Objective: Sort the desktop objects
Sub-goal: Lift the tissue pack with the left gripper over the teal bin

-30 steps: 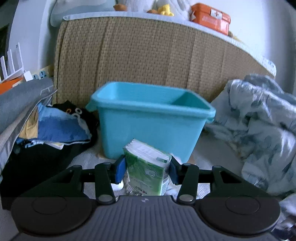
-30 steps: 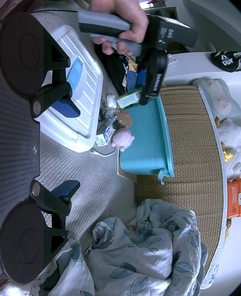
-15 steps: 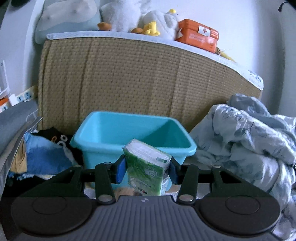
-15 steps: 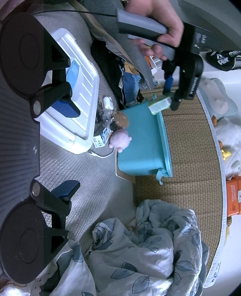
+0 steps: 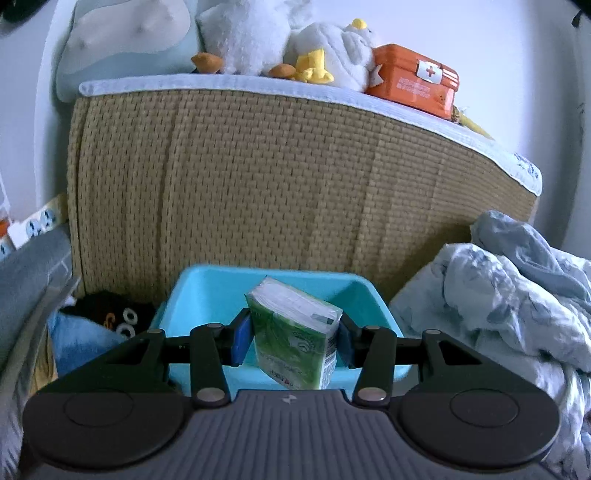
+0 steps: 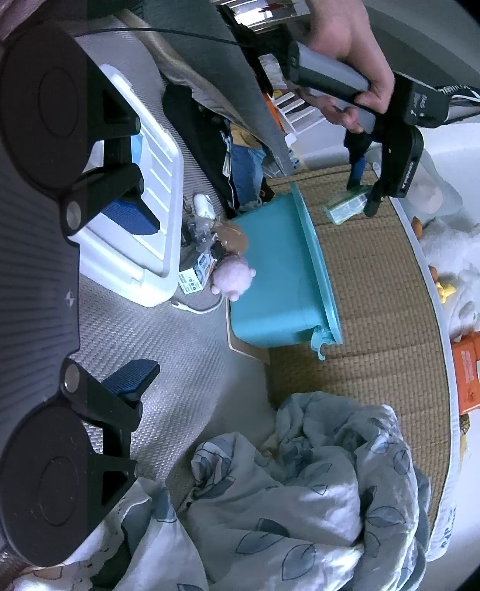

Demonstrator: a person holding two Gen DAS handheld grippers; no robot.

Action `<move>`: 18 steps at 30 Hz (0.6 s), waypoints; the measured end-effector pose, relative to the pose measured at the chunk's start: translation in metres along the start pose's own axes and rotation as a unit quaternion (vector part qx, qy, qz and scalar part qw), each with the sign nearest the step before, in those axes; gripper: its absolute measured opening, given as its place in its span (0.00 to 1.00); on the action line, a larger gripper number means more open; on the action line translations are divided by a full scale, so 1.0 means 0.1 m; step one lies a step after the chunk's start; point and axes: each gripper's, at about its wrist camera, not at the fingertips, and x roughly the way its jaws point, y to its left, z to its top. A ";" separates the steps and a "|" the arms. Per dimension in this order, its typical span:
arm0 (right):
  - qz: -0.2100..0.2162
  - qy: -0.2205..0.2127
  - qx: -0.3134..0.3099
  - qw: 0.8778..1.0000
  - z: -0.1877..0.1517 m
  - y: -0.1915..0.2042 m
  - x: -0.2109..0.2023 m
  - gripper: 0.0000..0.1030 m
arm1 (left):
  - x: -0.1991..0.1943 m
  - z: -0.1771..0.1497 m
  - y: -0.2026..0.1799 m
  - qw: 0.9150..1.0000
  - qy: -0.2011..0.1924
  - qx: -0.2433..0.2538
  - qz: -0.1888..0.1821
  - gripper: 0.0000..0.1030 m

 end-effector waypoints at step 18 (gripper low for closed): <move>-0.005 0.002 0.041 0.999 -0.03 -0.15 0.06 0.77 | 0.89 0.36 0.04 0.998 0.051 -0.021 0.035 0.47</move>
